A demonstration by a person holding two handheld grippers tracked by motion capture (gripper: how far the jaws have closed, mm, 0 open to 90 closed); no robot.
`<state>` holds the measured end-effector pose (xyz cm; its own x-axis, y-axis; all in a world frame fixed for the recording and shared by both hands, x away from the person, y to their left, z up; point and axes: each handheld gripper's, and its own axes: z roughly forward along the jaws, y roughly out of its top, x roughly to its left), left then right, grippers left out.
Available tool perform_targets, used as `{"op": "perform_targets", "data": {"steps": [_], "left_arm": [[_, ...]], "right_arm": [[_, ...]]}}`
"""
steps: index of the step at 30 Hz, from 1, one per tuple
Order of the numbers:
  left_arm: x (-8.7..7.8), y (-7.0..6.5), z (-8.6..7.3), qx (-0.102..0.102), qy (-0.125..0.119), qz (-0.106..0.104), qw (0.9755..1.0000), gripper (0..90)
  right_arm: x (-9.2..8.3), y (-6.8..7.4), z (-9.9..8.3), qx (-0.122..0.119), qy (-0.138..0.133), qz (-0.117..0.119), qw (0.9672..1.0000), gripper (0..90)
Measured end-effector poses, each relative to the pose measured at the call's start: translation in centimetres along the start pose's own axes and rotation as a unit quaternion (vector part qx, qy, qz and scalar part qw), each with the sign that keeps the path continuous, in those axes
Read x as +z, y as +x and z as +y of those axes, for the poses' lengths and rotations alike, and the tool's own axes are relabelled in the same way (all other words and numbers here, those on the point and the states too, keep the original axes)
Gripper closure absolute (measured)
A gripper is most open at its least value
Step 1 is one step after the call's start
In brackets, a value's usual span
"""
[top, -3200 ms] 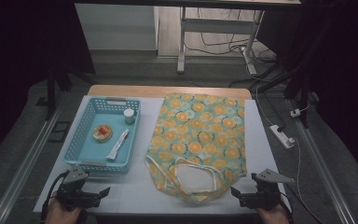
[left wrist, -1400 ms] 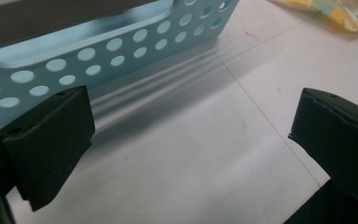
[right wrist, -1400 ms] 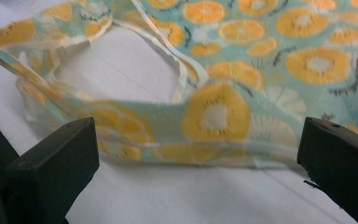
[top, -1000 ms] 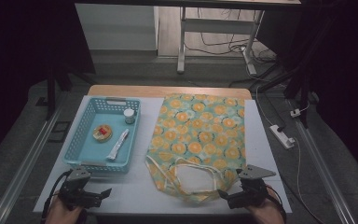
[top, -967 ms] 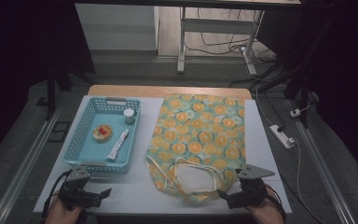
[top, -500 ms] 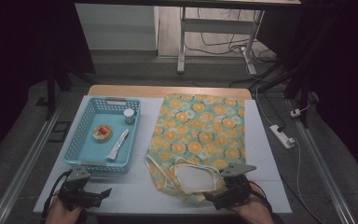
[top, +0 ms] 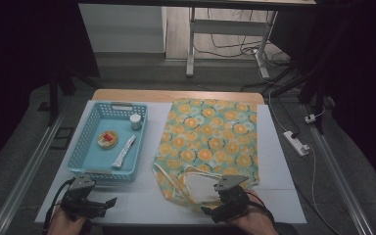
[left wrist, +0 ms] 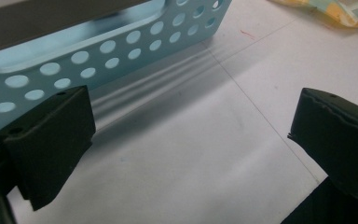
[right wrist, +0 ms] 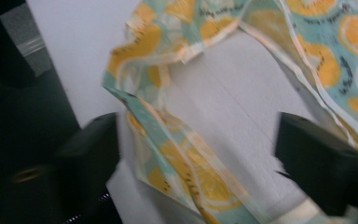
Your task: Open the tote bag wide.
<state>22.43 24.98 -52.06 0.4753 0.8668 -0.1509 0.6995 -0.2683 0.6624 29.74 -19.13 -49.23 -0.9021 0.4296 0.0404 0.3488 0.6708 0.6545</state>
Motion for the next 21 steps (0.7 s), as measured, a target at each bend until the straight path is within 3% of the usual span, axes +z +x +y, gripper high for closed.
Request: {"op": "perform_targets", "data": {"steps": [1, 2, 3, 5, 7, 8, 9, 14, 15, 21], "left_arm": [[0.0, 0.0, 0.0, 0.000, 0.000, -0.001, 1.0000, 0.1], [0.0, 0.0, 0.0, 0.000, 0.000, -0.001, 1.0000, 0.1], [0.0, 0.0, 0.0, 0.001, 0.001, 0.000, 1.0000, 0.2], [0.0, 0.0, 0.0, 0.002, 0.001, -0.001, 1.0000, 0.3], [0.0, 0.0, 0.0, 0.002, 0.002, -0.001, 1.0000, 0.3], [0.0, 0.0, 0.0, 0.002, 0.002, -0.001, 1.0000, 0.4], [0.0, 0.0, 0.0, 0.002, 0.002, -0.001, 1.0000, 0.4], [0.1, -0.1, 0.0, 0.003, 0.003, 0.000, 1.0000, 0.5], [0.1, -0.1, 0.0, 0.003, 0.003, 0.000, 1.0000, 0.5], [0.1, -0.2, 0.1, 0.005, 0.007, 0.004, 1.0000, 1.3]], "right_arm": [[-0.1, 0.0, 0.1, -0.001, -0.002, 0.007, 1.0000, 29.6], [-0.1, 0.0, 0.1, -0.001, -0.002, 0.007, 1.0000, 29.6], [-0.3, 0.0, 0.2, -0.011, 0.003, 0.016, 0.9998, 45.3], [-0.4, -0.1, 0.3, -0.027, 0.021, 0.030, 0.9990, 64.4], [-0.4, -0.2, 0.3, -0.026, 0.021, 0.038, 0.9987, 76.6], [-0.4, -0.2, 0.3, -0.026, 0.021, 0.038, 0.9987, 76.6], [-0.6, -0.2, 0.4, -0.028, 0.015, 0.037, 0.9988, 86.6], [-1.1, -0.7, 0.7, -0.012, 0.001, 0.037, 0.9993, 90.0], [-1.3, -1.2, 0.9, 0.002, 0.000, 0.037, 0.9993, 90.0], [-1.6, -2.5, 1.7, 0.017, -0.010, 0.037, 0.9991, 90.0]]}}
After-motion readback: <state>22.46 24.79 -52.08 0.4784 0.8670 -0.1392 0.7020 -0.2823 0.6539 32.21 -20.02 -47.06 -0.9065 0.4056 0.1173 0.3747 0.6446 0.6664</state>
